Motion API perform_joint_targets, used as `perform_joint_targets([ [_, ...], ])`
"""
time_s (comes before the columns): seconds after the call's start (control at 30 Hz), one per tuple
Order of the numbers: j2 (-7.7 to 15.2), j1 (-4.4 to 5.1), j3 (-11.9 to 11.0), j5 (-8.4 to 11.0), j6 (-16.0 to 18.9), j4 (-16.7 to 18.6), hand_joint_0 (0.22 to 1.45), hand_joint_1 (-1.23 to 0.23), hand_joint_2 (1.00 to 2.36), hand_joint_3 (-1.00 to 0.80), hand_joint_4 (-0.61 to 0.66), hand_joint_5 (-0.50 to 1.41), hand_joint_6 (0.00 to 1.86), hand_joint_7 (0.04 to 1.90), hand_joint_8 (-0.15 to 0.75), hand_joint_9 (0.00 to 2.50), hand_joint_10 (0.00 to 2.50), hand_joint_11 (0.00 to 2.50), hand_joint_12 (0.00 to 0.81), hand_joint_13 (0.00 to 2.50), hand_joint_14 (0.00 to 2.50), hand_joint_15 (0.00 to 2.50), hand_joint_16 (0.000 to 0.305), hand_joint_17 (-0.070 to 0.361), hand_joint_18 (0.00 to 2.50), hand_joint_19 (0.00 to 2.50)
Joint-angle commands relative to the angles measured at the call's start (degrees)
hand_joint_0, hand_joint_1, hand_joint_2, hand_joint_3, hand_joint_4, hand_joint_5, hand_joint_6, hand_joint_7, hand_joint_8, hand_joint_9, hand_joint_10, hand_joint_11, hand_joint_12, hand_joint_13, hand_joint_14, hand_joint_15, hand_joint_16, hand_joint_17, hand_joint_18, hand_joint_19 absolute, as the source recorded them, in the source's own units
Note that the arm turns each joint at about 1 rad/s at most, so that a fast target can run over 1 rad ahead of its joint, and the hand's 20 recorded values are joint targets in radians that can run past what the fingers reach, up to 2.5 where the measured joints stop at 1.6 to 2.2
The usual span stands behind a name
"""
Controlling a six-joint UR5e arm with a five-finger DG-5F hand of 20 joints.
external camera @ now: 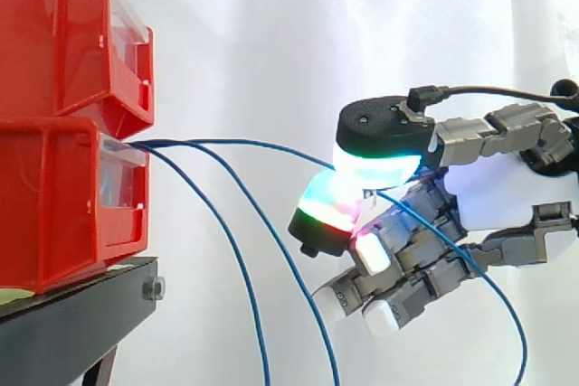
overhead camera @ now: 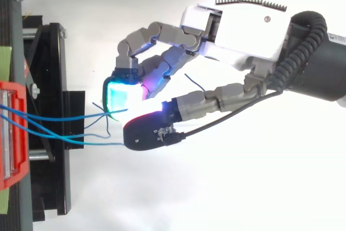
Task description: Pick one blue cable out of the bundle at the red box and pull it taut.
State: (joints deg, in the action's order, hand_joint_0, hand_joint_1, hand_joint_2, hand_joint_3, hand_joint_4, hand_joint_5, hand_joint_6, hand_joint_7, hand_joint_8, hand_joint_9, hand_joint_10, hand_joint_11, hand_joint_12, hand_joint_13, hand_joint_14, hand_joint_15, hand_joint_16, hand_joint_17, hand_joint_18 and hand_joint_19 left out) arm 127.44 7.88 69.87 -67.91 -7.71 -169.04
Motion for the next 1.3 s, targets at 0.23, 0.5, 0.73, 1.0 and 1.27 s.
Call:
perform_joint_targets([
  [0.23, -0.09, 0.03, 0.0, 0.06, 0.33, -2.17, 0.58, -0.89, 1.02, -0.03, -0.02, -0.04, 0.84, 1.14, 0.317, 0.9, 0.01, 0.5, 0.372, 0.58, 0.01, 0.22, 0.057, 0.129, 0.72, 0.25],
  [0.5, -0.09, 0.03, 0.0, 0.06, 0.33, -3.76, 0.58, -0.89, 1.01, -0.04, -0.03, -0.04, 0.84, 1.13, 0.316, 0.87, 0.01, 0.49, 0.372, 0.56, 0.01, 0.21, 0.057, 0.128, 0.69, 0.25],
  [0.73, -1.23, 0.03, 0.0, 1.99, 0.33, -7.36, 0.58, -0.88, 1.01, -0.04, -0.03, -0.04, 0.84, 1.12, 0.316, 0.87, 0.01, 0.48, 0.371, 0.54, 0.01, 0.21, 0.057, 0.128, 0.68, 0.25],
  [1.0, -1.5, 0.29, 0.0, 4.1, 0.07, -9.64, 0.58, -0.88, 1.01, -0.05, -0.04, -0.05, 0.84, 1.11, 0.314, 0.86, 0.01, 0.48, 0.369, 0.52, 0.01, 0.2, 0.056, 0.126, 0.66, 0.25],
  [1.27, -1.41, 0.29, 0.0, 4.01, -0.11, -9.56, 0.58, -0.87, 1.02, -0.06, -0.04, -0.05, 0.84, 1.11, 0.311, 0.85, 0.01, 0.47, 0.367, 0.51, 0.01, 0.2, 0.056, 0.125, 0.65, 0.25],
])
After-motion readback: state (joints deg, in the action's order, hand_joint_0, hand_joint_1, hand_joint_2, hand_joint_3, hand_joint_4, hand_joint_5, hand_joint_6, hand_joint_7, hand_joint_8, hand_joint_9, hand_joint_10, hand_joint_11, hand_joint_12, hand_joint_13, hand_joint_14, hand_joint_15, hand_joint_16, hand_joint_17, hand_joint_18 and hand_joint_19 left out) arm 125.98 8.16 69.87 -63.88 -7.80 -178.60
